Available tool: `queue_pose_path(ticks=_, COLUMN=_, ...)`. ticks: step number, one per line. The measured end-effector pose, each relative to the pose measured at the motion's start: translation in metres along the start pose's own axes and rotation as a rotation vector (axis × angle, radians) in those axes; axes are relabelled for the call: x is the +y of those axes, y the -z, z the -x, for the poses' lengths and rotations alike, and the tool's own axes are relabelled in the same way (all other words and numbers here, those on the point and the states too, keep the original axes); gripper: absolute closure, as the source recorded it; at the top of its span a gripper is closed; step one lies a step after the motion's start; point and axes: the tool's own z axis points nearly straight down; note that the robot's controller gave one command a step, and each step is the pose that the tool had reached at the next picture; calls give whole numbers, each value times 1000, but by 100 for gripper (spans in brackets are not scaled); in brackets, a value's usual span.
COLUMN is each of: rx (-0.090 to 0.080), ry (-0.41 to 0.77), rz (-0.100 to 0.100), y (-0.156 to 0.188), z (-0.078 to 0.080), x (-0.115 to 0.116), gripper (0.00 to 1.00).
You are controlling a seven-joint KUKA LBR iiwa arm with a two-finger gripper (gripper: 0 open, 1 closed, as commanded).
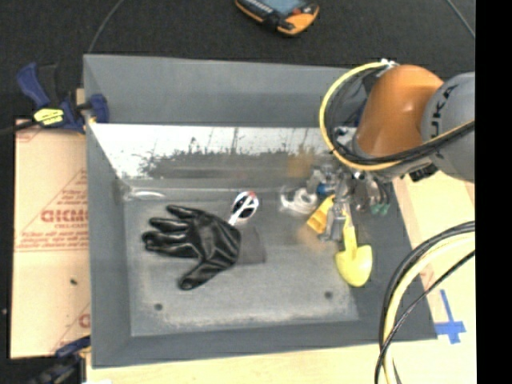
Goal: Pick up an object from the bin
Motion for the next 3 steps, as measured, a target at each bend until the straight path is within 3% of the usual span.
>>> queue_pose_path(ticks=1, rx=0, ry=0, rz=0, y=0, z=0, x=0, gripper=0)
queue_pose_path(ticks=2, rx=-8, ry=-25, rz=-1, y=34, z=5, x=-10, gripper=0)
queue_pose_path(ticks=3, rx=-6, ry=10, rz=-2, y=57, z=1, x=-3, gripper=0)
